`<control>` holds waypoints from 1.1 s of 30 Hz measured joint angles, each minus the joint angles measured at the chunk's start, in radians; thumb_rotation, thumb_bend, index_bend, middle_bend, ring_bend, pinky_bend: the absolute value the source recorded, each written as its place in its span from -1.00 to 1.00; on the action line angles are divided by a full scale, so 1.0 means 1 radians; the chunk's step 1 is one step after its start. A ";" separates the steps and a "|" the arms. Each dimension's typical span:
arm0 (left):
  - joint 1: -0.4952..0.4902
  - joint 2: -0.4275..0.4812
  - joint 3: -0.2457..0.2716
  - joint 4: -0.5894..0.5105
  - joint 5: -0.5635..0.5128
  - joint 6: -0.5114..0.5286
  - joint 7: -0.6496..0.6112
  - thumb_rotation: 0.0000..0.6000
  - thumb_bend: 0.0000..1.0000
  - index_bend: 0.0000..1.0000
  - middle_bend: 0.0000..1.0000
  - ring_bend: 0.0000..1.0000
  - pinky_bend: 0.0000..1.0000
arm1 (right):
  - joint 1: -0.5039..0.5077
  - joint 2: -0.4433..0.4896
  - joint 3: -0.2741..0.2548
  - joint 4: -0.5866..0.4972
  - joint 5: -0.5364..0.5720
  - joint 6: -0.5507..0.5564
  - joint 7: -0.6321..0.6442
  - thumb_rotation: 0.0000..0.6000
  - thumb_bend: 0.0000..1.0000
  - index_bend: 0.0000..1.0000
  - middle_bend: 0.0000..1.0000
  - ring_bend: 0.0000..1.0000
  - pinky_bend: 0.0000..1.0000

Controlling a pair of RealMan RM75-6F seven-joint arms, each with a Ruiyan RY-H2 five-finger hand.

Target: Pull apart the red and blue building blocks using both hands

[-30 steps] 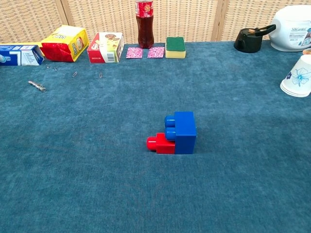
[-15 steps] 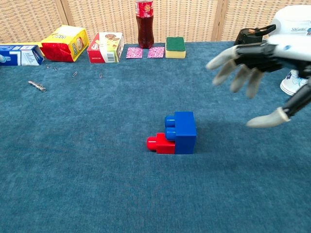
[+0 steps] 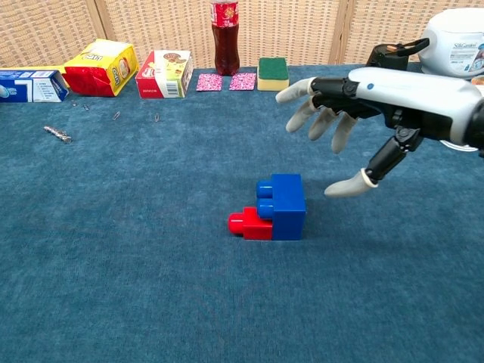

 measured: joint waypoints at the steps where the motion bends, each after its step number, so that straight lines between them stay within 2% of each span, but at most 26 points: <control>1: 0.000 -0.002 0.001 0.003 -0.001 -0.002 -0.002 1.00 -0.56 -0.26 -0.35 -0.45 -0.35 | 0.004 -0.008 0.003 0.001 0.017 -0.003 -0.019 1.00 -0.60 -0.83 -0.56 -0.45 -0.29; 10: 0.002 -0.020 0.007 0.040 -0.014 -0.012 -0.033 1.00 -0.56 -0.26 -0.35 -0.45 -0.35 | 0.060 -0.120 0.018 0.049 0.177 -0.040 -0.178 1.00 -0.60 -0.84 -0.56 -0.45 -0.28; 16: 0.011 -0.020 0.008 0.061 -0.026 -0.007 -0.056 1.00 -0.56 -0.26 -0.35 -0.45 -0.35 | 0.094 -0.185 0.026 0.103 0.245 -0.041 -0.250 1.00 -0.60 -0.84 -0.56 -0.45 -0.28; 33: 0.017 -0.020 0.011 0.082 -0.029 -0.003 -0.081 1.00 -0.56 -0.26 -0.35 -0.45 -0.35 | 0.119 -0.230 0.017 0.134 0.303 -0.023 -0.312 1.00 -0.60 -0.82 -0.53 -0.41 -0.27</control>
